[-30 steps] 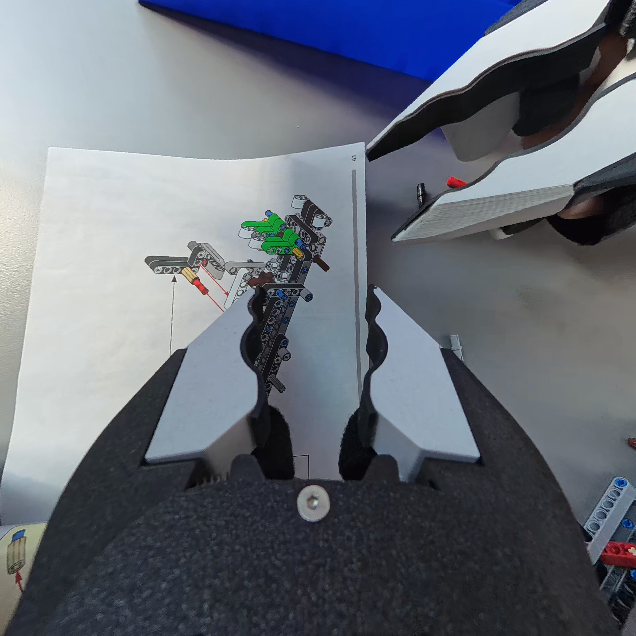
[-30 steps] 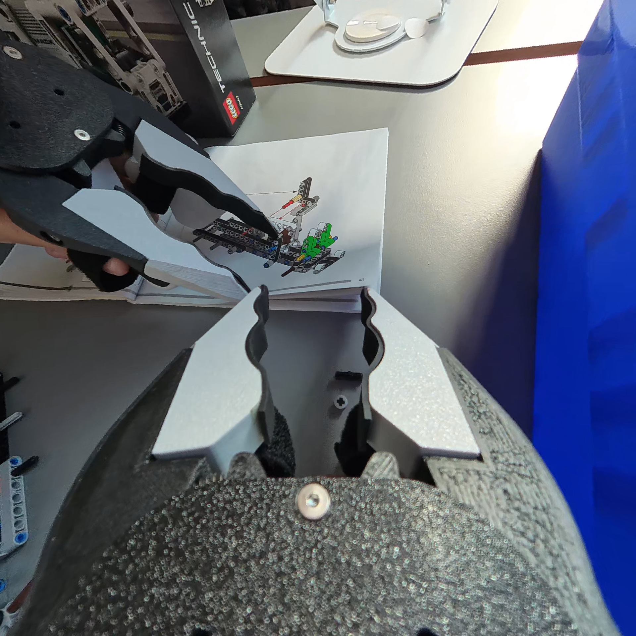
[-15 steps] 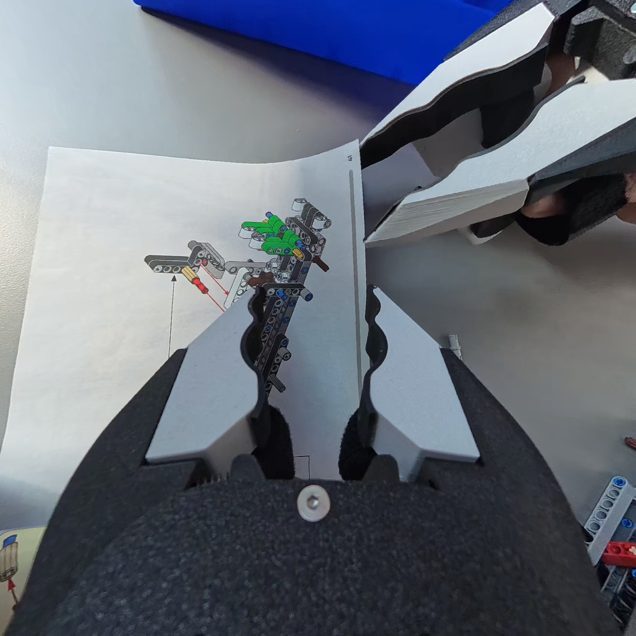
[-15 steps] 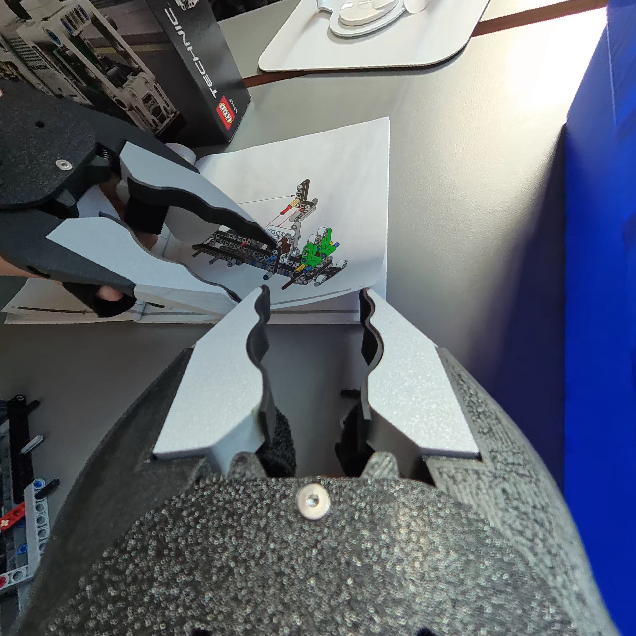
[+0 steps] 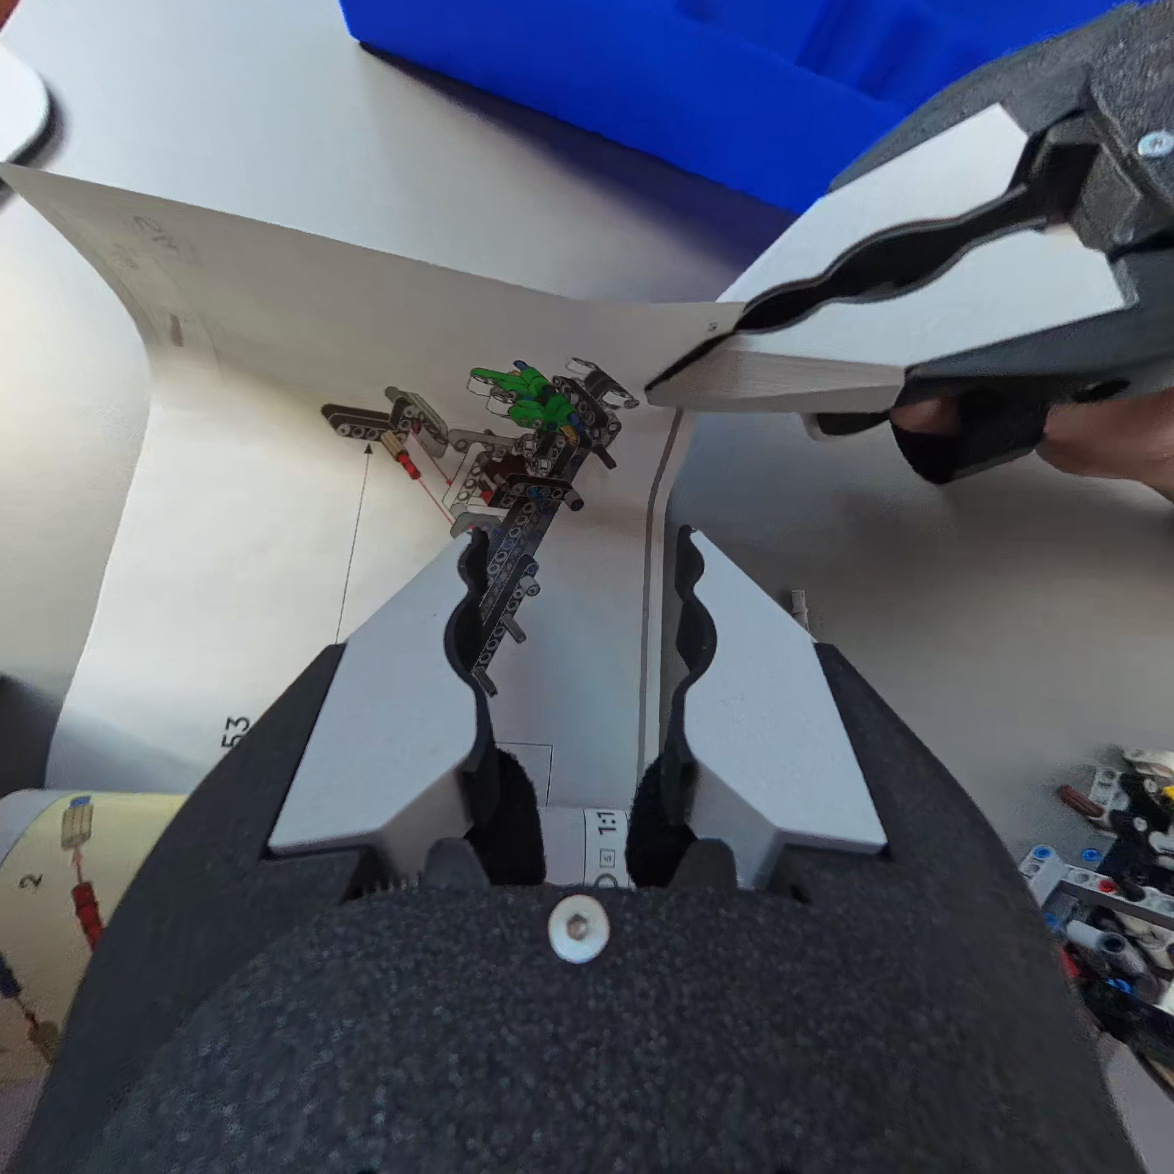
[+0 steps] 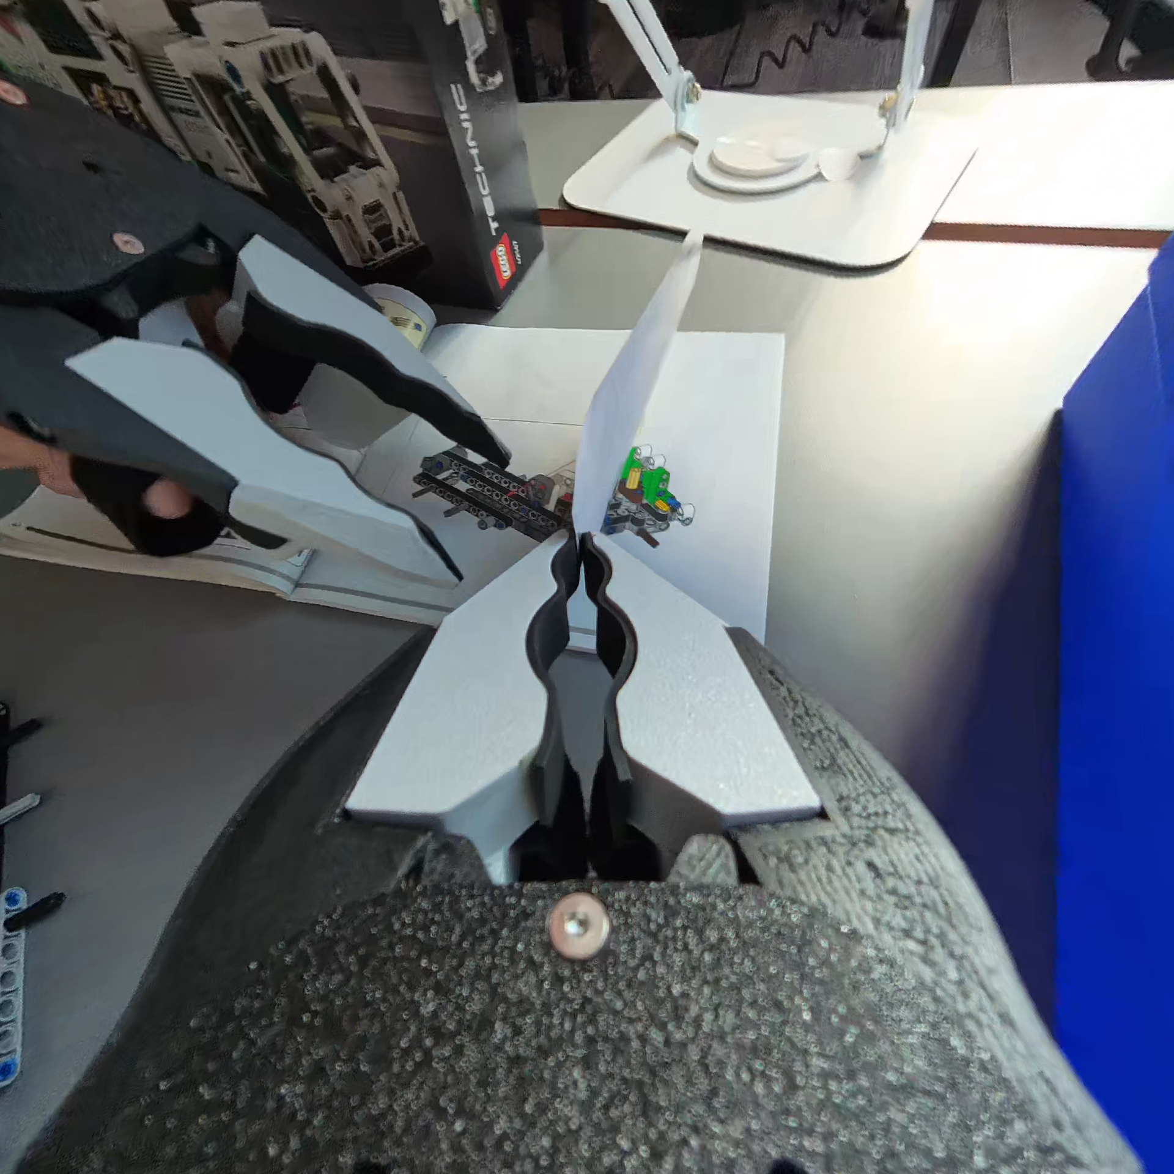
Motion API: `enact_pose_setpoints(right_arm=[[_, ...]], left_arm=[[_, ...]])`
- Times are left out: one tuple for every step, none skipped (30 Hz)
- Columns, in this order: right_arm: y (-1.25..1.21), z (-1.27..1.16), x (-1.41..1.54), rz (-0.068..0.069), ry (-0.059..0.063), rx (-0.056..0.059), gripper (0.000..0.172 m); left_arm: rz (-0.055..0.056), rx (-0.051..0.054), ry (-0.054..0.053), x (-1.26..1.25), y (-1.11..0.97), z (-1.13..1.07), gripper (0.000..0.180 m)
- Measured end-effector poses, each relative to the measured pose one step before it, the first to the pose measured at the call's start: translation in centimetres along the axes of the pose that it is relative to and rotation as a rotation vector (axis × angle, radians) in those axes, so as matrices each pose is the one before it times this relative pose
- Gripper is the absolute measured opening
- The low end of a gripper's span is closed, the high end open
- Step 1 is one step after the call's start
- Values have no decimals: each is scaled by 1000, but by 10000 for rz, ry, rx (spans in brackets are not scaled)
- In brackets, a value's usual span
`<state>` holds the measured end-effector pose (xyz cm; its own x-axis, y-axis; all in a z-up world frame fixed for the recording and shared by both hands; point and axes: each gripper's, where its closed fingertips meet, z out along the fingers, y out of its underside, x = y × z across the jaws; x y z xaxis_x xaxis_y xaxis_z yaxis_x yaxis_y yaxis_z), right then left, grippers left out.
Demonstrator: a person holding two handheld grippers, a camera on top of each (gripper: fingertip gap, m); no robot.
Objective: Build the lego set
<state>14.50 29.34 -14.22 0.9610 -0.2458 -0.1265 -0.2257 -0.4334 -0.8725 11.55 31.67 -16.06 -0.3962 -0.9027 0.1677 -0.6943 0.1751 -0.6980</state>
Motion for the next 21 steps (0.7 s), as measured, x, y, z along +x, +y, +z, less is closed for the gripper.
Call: enact_pose_setpoints(right_arm=[[-485,-113,-910,-761,14,191,0],[-526,-84,-1183,-868,-79,199,0],[-428,-13,-973,-854,95,100,0],[-342,49,-737,-833,263,3,0],[-306,87,-747,-864,249,-38,0],[-323,100,-795,-908,211,-51,0],[-435,53,-754,-882,265,-22,0],[-516,10,-522,-867,412,14,0],[-499,9,-501,-898,382,-27,0],[-552,10,-623,-883,235,-17,0],[-653,-48,-562,-743,181,54,0],[-742,-80,-587,-583,76,130,0],[-773,-133,-524,-392,13,173,0],[-644,-75,-432,-180,-44,116,0],[-520,-33,-448,-39,-154,94,0],[-478,-34,-373,18,-179,128,0],[-402,-54,-177,57,-104,113,0],[-379,-88,-111,173,-120,130,0],[-469,-155,-234,328,-285,202,0],[-542,-284,-436,420,-526,215,5],[-781,-443,-357,626,-573,355,13]], left_arm=[[-586,307,-30,-237,-237,-1060,58],[-793,416,50,-259,-438,-1204,59],[-830,539,309,87,-627,-1330,60],[-815,588,449,334,-680,-1412,61],[-798,522,244,81,-547,-1375,60],[-670,444,57,-168,-358,-1236,60],[-582,313,-14,-278,-78,-1053,60],[-551,152,13,-293,191,-826,62],[-502,89,150,-99,275,-643,62],[-443,89,221,42,264,-528,61],[-381,136,220,68,171,-479,59],[-295,145,218,122,116,-467,55],[-185,86,157,64,141,-431,49],[-92,34,-7,-161,176,-413,41],[-25,-6,-135,-358,214,-402,31],[-15,24,-130,-383,158,-401,22],[-53,40,-44,-251,128,-428,6],[-89,31,0,-186,136,-473,0],[-113,56,-81,-309,89,-499,0],[-59,46,-82,-313,75,-529,0],[-13,2,-59,-302,94,-549,0]])
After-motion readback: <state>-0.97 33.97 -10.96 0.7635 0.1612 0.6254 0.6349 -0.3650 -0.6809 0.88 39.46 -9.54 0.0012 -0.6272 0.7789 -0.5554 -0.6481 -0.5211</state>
